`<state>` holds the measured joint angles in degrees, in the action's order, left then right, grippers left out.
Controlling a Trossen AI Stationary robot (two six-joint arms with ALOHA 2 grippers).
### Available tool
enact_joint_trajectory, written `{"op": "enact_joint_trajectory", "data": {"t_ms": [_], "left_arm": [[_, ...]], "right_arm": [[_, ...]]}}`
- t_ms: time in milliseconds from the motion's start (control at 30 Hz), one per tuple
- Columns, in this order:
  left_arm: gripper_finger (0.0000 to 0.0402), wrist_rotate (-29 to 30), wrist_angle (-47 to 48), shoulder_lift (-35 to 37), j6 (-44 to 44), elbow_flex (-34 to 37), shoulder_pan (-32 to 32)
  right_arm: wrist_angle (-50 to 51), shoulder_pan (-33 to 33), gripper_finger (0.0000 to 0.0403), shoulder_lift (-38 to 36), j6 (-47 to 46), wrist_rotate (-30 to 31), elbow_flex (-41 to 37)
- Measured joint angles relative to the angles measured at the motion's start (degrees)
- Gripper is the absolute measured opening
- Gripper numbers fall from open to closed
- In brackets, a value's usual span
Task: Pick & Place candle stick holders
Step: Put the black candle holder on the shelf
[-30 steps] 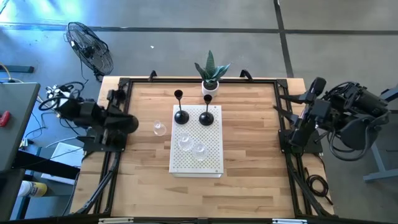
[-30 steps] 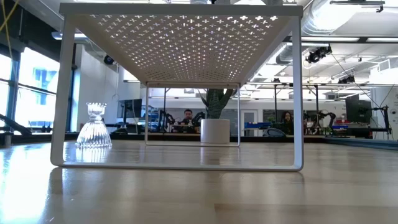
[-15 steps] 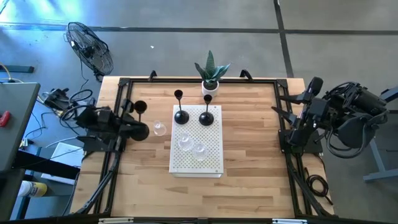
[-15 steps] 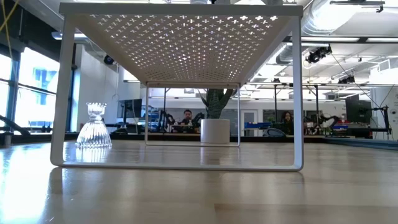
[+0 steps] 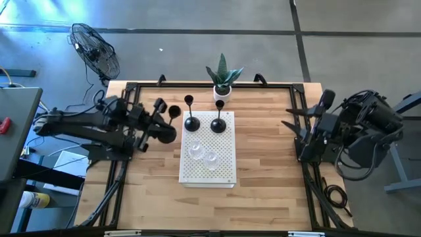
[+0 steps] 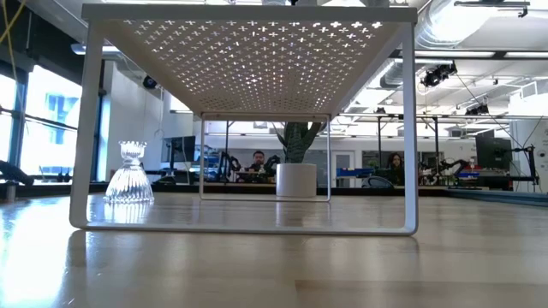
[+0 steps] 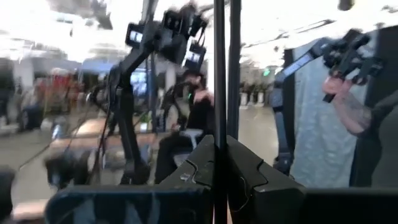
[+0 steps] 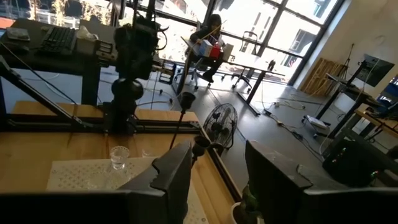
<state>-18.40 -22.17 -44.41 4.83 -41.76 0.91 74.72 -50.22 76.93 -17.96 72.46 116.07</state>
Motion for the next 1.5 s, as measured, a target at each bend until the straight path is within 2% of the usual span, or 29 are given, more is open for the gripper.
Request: {"op": "enact_joint_trajectory", "data": {"t_ms": [133,267,467,633,967,1100,1300,1500], "left_arm": [[0.001,-8.7,-9.9,-4.2,2.6,-0.1,4.9],[0.001,-12.8,-13.8,-9.7,5.4,-0.1,7.9],[0.001,-14.5,-22.7,-18.4,8.8,-0.1,9.1],[0.001,-9.6,-25.6,-21.6,11.0,-0.1,8.9],[0.001,-9.5,-23.9,-20.1,11.5,-0.1,8.8],[0.001,-7.4,-18.5,-18.6,10.5,-0.1,8.8],[0.001,-5.3,-11.3,-13.4,9.3,0.0,8.8],[0.001,-10.0,-6.3,-5.6,9.8,0.0,8.8]], "right_arm": [[-0.9,0.0,0.0144,0.3,0.0,-1.2,0.0],[-1.9,0.0,0.0144,0.3,0.0,-2.2,0.0],[-1.9,0.0,0.0144,0.3,0.0,-2.4,0.0],[-2.1,0.0,0.0144,0.3,-0.1,-2.6,0.0],[-2.1,0.0,0.0144,0.3,-0.2,-5.0,0.0],[-2.1,0.0,0.0144,0.3,0.0,-5.0,0.0],[-1.3,0.0,0.0144,0.3,0.2,-5.4,0.0],[-0.3,0.0,0.0144,0.3,0.0,-5.4,0.0]]}}
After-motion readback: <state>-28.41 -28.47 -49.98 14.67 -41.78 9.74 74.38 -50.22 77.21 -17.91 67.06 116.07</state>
